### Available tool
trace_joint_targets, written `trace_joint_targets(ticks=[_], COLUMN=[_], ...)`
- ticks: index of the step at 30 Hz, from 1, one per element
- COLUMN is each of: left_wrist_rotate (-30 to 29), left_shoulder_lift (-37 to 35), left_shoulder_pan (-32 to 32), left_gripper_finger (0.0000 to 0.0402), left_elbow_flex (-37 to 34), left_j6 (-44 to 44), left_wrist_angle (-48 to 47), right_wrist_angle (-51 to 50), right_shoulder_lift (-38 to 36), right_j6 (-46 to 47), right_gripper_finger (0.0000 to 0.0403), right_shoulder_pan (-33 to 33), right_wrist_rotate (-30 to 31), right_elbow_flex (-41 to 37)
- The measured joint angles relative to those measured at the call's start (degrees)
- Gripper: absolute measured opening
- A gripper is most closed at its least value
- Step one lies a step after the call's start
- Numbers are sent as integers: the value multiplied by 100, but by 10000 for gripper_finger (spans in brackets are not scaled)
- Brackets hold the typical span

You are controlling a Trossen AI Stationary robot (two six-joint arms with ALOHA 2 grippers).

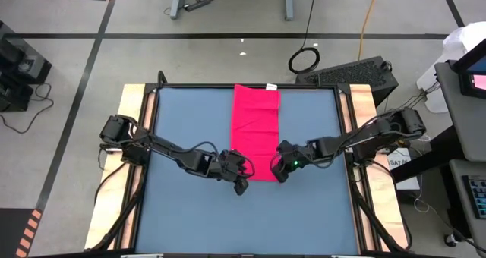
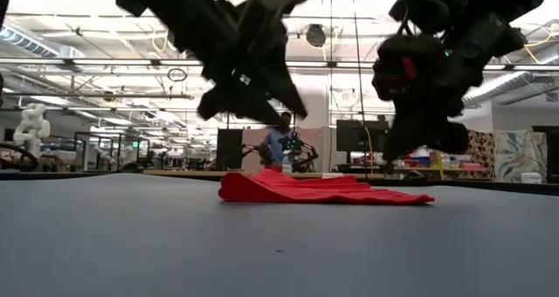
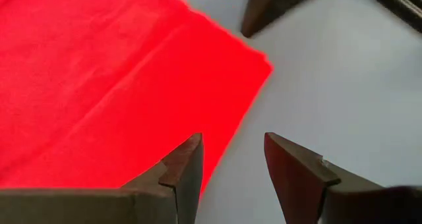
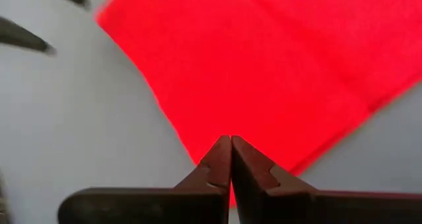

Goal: Roll towel
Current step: Roll the red towel

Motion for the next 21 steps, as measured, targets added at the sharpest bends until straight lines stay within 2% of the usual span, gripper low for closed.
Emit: trace_joint_targets(ticks=[5,9,11,14,21], left_wrist_rotate=[66,914,1028,741,418], left_shoulder_lift=[-9,-99,-223,-243,-202], left_shoulder_pan=[-17,27,7,-68,-109], left_gripper_finger=[166,166,166,166,166], left_elbow_flex=[-180,0,117,163,152], left_j6=[-164,-310,-316,-281,-282], left_wrist_angle=[94,117,164,119,-745], right_wrist_angle=[215,713,846,873,964], right_shoulder_lift=[432,750,889,1002,1011], right_j6=[292,304,465,589,756], right_gripper_finger=[1,1,1,1,0], right_shoulder_pan=[265,428,506,619,852], right_wrist_rotate=[96,43,26,14,-133], right_elbow_flex=[-4,0,0,-9,-7])
